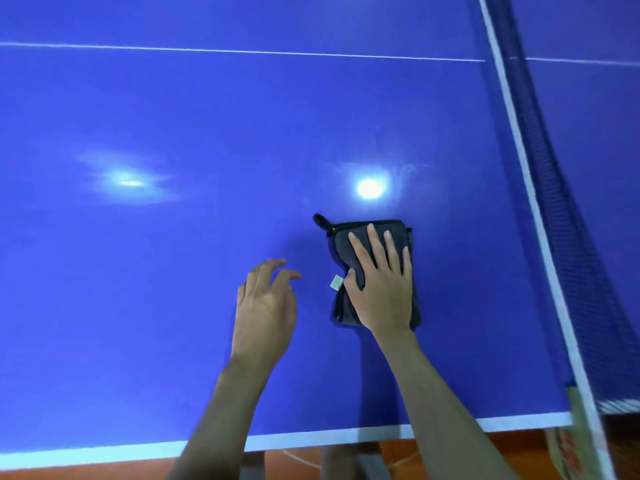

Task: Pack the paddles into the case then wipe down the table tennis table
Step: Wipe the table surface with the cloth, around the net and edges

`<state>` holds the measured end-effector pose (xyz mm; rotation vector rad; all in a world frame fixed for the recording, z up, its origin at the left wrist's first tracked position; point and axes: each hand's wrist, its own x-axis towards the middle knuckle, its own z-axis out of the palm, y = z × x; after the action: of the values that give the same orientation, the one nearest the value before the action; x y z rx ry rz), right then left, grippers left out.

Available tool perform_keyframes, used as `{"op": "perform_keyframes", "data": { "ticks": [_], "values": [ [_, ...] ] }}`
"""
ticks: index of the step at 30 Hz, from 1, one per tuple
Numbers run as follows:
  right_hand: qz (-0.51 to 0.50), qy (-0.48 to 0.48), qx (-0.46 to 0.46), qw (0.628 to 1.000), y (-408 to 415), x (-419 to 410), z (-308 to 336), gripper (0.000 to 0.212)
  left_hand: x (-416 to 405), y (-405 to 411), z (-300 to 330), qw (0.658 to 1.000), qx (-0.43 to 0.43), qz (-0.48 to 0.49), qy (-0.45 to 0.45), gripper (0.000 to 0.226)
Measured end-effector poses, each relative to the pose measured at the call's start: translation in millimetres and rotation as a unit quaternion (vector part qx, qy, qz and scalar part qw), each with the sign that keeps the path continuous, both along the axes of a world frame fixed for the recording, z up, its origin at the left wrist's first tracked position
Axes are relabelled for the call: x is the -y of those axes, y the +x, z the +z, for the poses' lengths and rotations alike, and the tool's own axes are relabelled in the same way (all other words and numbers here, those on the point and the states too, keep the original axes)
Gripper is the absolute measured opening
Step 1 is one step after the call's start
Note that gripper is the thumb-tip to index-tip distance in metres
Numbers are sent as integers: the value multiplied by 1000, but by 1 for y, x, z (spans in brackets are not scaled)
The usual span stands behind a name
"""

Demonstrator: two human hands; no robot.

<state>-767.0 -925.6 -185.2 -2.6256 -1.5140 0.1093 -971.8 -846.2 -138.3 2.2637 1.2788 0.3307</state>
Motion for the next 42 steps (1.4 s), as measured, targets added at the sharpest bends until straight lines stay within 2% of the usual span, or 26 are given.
{"op": "perform_keyframes", "data": {
  "ticks": [9, 13, 16, 20, 22, 26, 30, 42],
  "values": [
    [-48, -10, -4, 999, 165, 97, 0, 67, 20, 150, -3, 997, 3, -77, -7, 26],
    [-28, -12, -15, 999, 216, 124, 4, 68, 12, 190, -2, 995, 2, -101, 0, 25],
    [-26, -11, -18, 999, 245, 117, 9, 69, 0, 203, 0, 994, -10, -108, 10, 22],
    [-34, 53, -45, 997, 274, 77, 15, 66, -15, 204, 9, 992, -33, -118, 18, 38],
    [-49, 24, -44, 998, 280, 61, 17, 67, -22, 197, 14, 992, -39, -114, 31, 39],
    [-72, -34, -10, 997, 275, 54, 2, 68, -30, 174, 19, 995, -40, -74, 44, 37],
    [-88, -32, 21, 995, 250, 38, -7, 70, -32, 141, 15, 997, -34, -48, 47, 34],
    [-17, -23, 22, 999, 56, -81, -6, 67, -88, 3, 11, 997, -51, 16, 55, 29]
  ]
}}
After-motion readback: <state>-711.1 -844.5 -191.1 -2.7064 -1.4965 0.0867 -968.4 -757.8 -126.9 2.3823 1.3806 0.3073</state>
